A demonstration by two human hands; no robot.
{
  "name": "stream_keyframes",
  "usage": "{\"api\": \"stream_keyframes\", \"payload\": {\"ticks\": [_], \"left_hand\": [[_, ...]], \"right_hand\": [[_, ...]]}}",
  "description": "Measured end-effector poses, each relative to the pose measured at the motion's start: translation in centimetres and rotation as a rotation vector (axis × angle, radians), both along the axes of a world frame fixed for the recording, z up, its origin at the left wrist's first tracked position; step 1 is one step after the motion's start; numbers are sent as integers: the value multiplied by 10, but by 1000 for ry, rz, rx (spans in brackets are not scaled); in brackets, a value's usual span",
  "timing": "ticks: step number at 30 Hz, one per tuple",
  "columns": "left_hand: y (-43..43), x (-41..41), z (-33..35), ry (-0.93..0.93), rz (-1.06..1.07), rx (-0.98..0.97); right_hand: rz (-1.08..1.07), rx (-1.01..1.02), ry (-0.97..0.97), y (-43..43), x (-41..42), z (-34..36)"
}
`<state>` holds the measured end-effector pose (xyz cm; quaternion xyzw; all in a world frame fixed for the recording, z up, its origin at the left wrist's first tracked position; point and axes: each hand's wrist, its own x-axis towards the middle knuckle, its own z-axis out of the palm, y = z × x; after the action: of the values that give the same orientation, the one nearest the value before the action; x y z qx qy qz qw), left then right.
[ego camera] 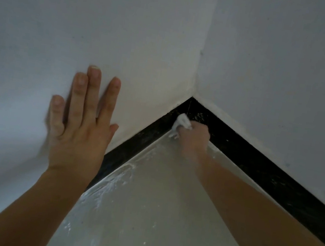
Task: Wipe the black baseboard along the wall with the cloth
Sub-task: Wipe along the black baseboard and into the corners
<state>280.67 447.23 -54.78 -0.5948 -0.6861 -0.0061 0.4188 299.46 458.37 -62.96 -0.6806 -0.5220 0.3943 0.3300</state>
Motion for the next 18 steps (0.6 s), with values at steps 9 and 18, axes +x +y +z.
{"api": "stream_keyframes", "payload": {"ticks": [9, 18], "left_hand": [[0, -2, -3, 44, 22, -13], [-2, 0, 2, -12, 19, -15]], "right_hand": [[-138, 71, 198, -40, -55, 6], [136, 36, 236, -58, -22, 11]]}}
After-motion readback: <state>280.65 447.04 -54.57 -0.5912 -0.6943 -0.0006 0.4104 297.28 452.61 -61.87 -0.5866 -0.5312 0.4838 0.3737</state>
